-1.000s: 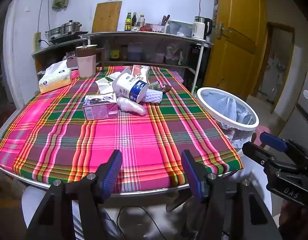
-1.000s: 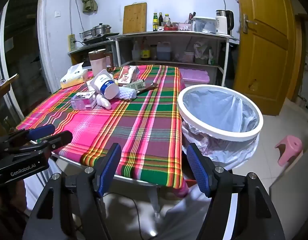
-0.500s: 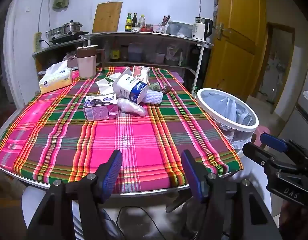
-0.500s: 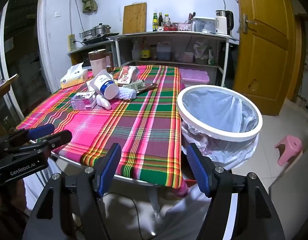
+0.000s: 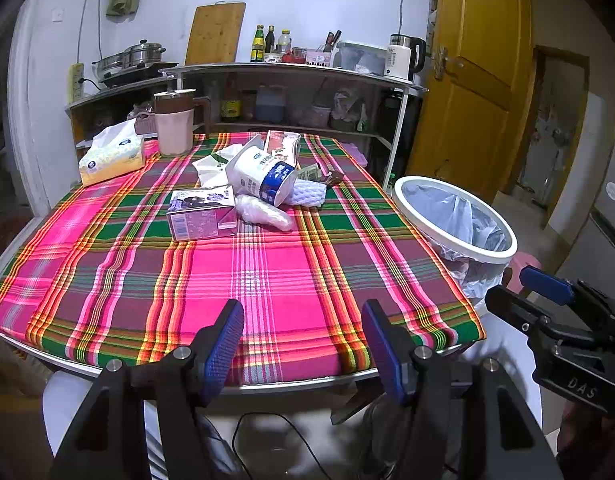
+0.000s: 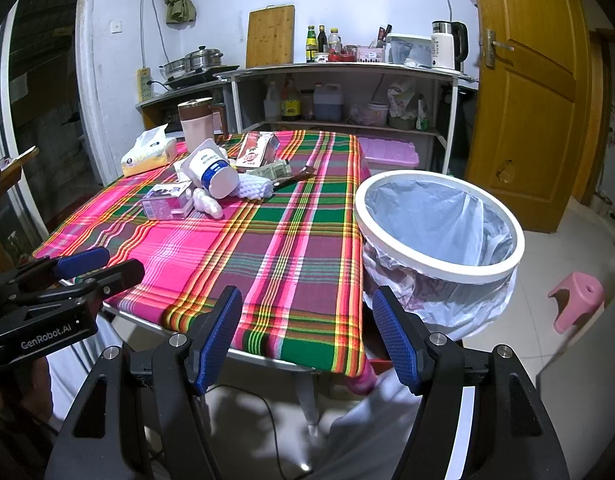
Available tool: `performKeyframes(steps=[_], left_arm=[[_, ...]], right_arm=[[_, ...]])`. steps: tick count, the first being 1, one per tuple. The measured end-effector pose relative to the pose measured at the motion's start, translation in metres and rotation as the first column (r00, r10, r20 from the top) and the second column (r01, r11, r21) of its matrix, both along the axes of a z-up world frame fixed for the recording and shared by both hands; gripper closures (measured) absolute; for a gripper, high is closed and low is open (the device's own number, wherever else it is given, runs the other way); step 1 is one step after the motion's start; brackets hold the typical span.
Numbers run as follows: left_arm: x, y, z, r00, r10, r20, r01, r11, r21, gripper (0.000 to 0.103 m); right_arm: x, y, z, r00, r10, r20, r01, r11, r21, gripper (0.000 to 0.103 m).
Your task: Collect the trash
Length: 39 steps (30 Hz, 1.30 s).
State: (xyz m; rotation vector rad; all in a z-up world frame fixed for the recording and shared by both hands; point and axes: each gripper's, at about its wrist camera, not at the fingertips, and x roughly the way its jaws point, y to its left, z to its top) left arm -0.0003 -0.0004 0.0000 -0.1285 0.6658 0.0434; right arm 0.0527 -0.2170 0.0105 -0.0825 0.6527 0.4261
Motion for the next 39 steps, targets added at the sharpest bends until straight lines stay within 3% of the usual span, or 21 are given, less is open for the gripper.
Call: performKeyframes(steps=[39], left_arm=[[-0.0029,-0.0023,0.0056,1.000,0.000,0.000,0.000,1.000,-0.002,0.042]], right_arm=[[0.0007,0.0000,0.0006,1.000,0.000,0.000,0.000,1.000,-0.002,0.035]])
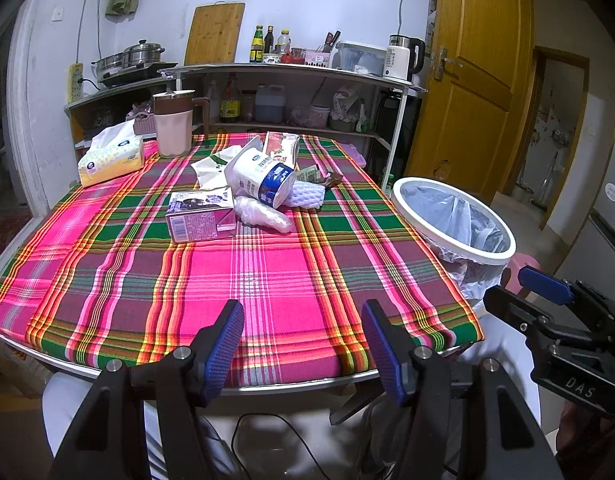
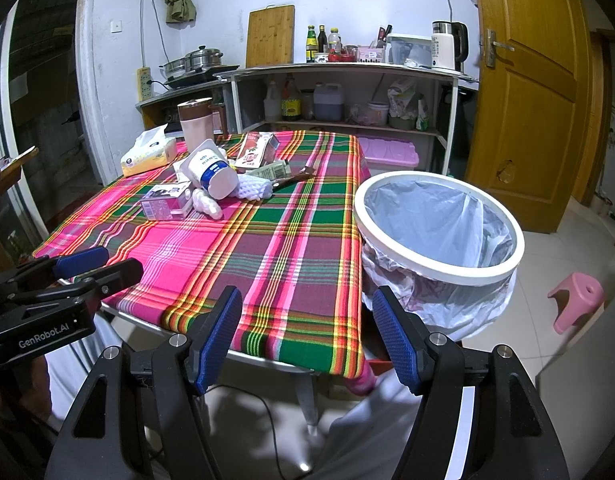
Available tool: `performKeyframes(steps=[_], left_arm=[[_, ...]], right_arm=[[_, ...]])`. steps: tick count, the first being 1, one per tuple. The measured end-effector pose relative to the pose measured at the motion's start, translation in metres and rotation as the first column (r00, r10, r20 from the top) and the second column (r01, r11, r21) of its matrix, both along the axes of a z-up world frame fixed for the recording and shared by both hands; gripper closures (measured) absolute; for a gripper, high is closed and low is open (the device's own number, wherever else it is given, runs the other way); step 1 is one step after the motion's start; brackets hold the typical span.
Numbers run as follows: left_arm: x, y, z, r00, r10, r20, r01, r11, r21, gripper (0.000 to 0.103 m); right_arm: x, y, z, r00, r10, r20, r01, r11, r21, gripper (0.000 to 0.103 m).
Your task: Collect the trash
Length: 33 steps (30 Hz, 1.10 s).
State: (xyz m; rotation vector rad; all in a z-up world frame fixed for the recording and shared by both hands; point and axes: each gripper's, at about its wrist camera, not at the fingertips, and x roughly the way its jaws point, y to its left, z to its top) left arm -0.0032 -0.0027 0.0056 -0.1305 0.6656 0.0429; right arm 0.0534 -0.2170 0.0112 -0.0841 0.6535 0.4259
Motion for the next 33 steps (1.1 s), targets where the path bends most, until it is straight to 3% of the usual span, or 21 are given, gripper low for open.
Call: performKeyframes(steps=[24,33], left_arm=[[0.002,0.002,-0.001,1.000,0.006,-0.011,-0.006,1.000,-0.004,0.042],[0.031,0.023,-0.017,0.998,0.021,-0.055,-0.022,1.000,-0.015,0.042]], right_arm=[[-0.001,0.000,0.003,1.000,0.012,-0.007,-0.012,1.000,-0.003,0.035],[0.031,0.020,-0.007,0.997,0.069,-0.026,-0.070,0.998,-0.008,0.035]])
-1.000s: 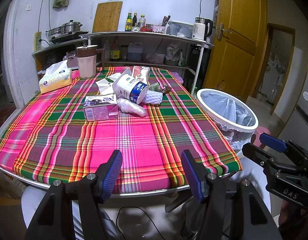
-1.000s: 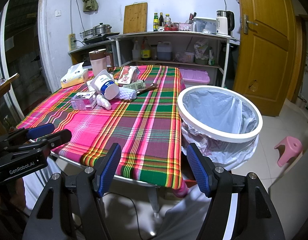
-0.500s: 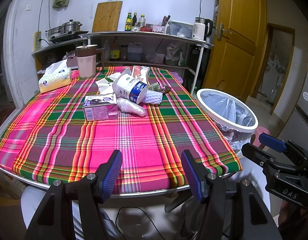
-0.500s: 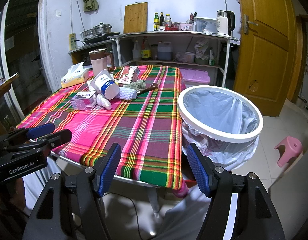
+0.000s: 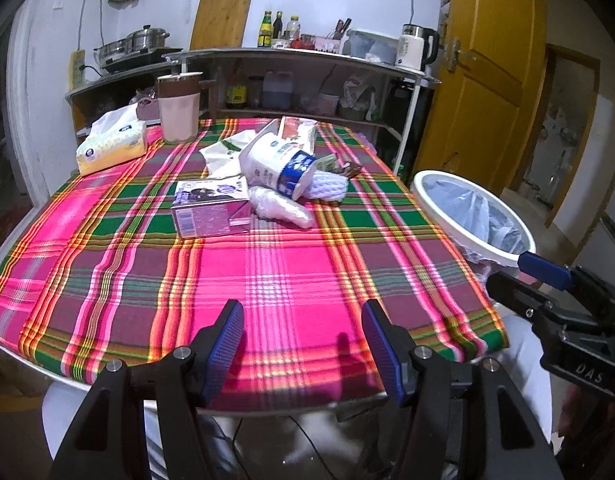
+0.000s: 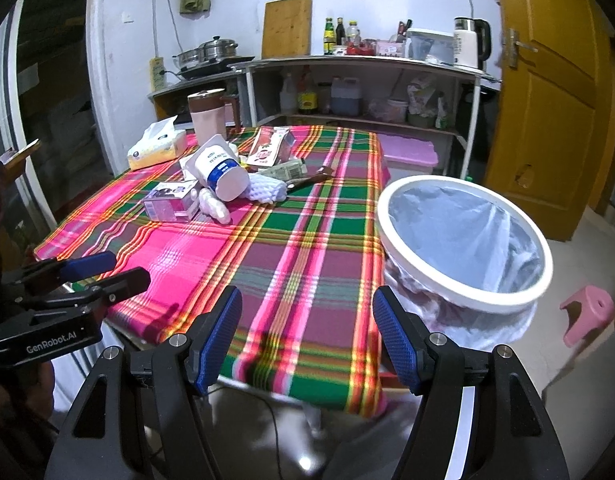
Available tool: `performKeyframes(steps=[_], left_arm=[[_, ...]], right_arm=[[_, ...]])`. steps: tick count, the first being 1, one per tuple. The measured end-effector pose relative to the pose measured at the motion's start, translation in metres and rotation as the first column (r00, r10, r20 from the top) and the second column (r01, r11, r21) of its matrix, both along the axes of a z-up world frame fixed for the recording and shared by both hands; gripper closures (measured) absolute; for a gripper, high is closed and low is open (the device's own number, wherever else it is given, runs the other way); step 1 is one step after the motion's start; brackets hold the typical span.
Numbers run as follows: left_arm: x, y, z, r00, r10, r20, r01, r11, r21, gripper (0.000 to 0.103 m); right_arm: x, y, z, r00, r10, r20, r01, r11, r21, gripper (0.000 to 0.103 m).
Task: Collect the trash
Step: 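Grasp the purple grape juice carton with the left gripper while the right gripper grasps the white yogurt cup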
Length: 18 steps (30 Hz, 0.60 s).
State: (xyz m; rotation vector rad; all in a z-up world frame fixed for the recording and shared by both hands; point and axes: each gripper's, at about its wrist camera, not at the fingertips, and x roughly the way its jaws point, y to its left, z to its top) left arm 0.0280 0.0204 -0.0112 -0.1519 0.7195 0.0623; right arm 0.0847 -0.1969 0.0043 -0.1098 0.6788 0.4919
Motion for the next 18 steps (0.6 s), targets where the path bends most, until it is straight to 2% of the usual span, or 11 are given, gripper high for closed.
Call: performKeyframes(steps=[7,18], left_arm=[[0.022,0.028,-0.004,0.998,0.051,-0.023,-0.052,0.998,-0.026,0.042],[0.062,0.069,-0.002,0.993,0.115,-0.003,-0.115,0.993,-0.038,0.040]], right_arm=[[0.028,0.021,0.004,0.998,0.067,-0.013,-0.067,0.998,0.010,0.035],[0.072,0.071,0.009,0.984,0.179,-0.013,-0.179,0.984,-0.001,0.035]])
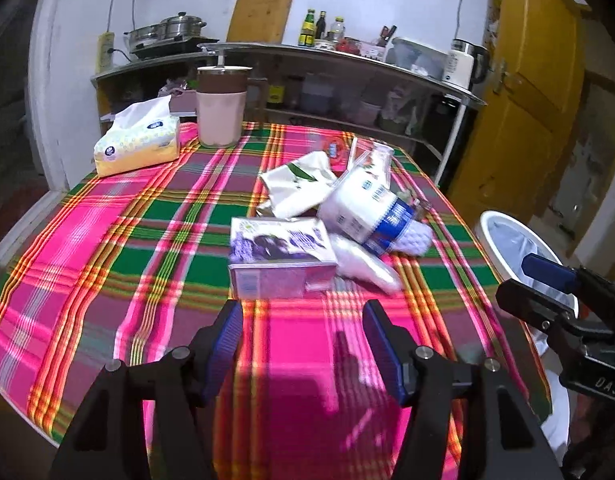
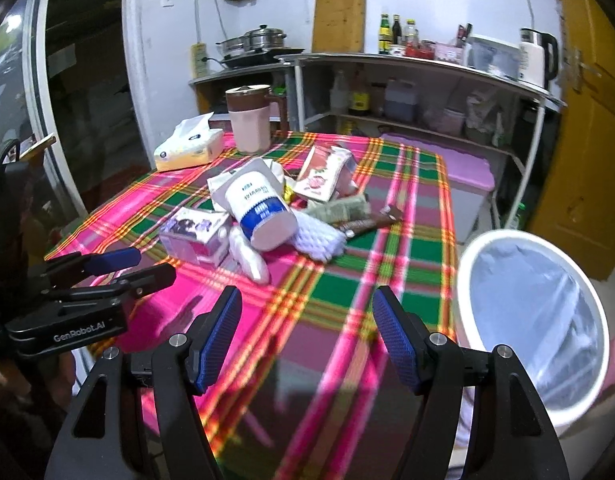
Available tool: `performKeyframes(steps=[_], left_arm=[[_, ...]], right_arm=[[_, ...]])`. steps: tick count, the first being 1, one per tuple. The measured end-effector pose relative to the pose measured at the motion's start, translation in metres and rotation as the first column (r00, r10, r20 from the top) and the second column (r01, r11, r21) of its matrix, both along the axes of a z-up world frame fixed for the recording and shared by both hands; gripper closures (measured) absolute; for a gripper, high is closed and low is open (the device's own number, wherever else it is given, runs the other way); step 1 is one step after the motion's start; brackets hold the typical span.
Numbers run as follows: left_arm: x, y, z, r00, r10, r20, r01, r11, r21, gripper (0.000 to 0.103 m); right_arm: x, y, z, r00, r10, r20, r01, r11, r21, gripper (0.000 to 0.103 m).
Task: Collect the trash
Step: 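Grasp the purple grape juice carton with the left gripper while the right gripper grasps the white yogurt cup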
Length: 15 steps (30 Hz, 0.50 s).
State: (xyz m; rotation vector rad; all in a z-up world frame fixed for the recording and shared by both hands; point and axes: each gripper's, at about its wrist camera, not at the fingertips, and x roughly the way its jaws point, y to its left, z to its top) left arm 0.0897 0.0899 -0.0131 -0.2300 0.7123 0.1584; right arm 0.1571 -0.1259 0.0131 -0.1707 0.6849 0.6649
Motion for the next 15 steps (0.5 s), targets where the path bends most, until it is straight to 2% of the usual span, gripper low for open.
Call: performKeyframes(steps=[7,15], left_arm=[[0.021,0.010,-0.004,1.000,-0.005,0.005,0.005,1.000,-0.022,0.031],[0.041,0.016,-0.015,0.999,0.010,-0.036,-0.010,1.000,-0.020,0.029]], right_arm=[[0.022,0.020,-0.001,0.999,0.030,-0.024,-0.030,1.000,0.002,0.035],[0.035,0.034,-0.003,0.999,0.045,-0.028,-0.046,0.999,-0.010,0.035]])
